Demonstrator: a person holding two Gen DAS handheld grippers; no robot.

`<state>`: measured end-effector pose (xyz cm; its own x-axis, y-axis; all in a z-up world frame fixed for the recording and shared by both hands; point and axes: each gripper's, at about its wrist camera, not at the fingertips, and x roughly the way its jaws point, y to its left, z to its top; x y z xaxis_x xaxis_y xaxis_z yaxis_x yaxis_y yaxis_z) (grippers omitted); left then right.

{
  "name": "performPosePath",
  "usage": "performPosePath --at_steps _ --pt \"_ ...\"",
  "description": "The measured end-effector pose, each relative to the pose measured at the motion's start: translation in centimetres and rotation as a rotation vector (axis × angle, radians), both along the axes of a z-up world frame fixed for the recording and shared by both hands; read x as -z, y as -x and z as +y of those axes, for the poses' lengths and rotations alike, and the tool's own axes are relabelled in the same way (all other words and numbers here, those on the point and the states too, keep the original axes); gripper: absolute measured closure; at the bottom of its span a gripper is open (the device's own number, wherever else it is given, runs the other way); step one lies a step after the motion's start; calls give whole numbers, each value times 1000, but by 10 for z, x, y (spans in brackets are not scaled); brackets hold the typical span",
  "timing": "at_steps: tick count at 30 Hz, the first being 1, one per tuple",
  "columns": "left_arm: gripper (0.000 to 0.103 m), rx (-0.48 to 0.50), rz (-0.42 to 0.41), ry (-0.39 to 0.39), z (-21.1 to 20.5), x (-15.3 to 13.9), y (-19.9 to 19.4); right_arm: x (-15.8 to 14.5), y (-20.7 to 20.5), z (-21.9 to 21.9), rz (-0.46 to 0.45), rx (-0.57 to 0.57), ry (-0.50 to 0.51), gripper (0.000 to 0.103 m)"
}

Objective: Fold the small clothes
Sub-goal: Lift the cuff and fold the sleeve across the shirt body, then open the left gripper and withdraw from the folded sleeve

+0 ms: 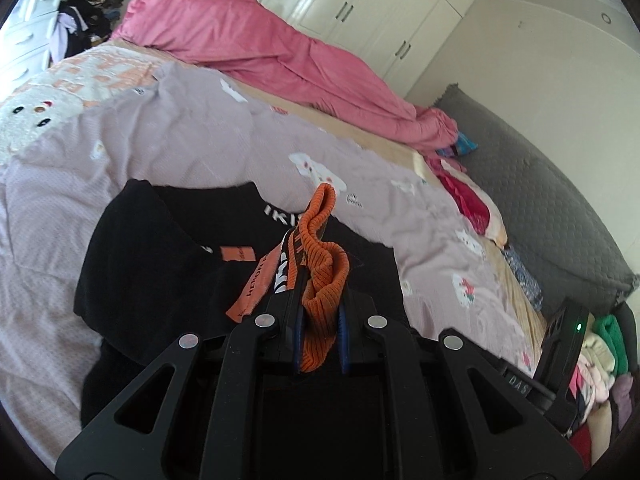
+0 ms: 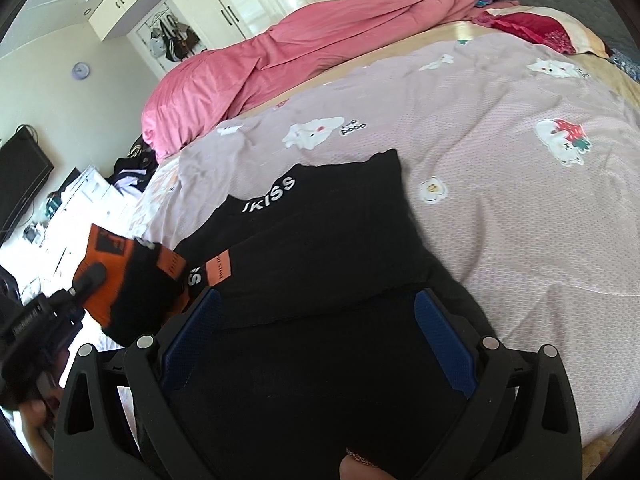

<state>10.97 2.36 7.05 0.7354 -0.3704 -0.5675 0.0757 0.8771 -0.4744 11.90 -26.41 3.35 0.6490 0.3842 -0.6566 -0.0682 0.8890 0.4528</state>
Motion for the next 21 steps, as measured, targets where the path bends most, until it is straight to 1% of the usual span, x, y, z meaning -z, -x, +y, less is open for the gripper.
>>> performPosePath --at_steps 2,4,7,8,9,10,13,16,18,21 --pt "96 33 20 -1 -9 7 -2 1 -1 -3 4 8 -1 6" --pt "93 50 35 -8 -15 12 -3 2 -1 -6 8 14 -5 6" --pt "83 84 58 20 -18 20 -5 3 -2 -7 12 15 -3 6" --pt "73 90 61 19 -20 20 -5 4 -2 -7 15 15 -1 6" --pt "68 93 62 13 -21 20 -5 5 -2 -7 17 14 0 6" --pt "68 93 62 5 -20 20 -4 5 -3 -6 19 11 0 6" --pt "67 79 69 -3 -19 22 -5 9 -5 0 34 -9 2 6" --pt "59 40 84 -33 -9 24 -6 15 -6 12 55 -49 13 6" --pt "52 3 92 -56 0 26 -5 22 -6 25 74 -97 21 6" --pt "45 -46 102 -56 16 30 -4 35 -6 44 107 -151 35 6"
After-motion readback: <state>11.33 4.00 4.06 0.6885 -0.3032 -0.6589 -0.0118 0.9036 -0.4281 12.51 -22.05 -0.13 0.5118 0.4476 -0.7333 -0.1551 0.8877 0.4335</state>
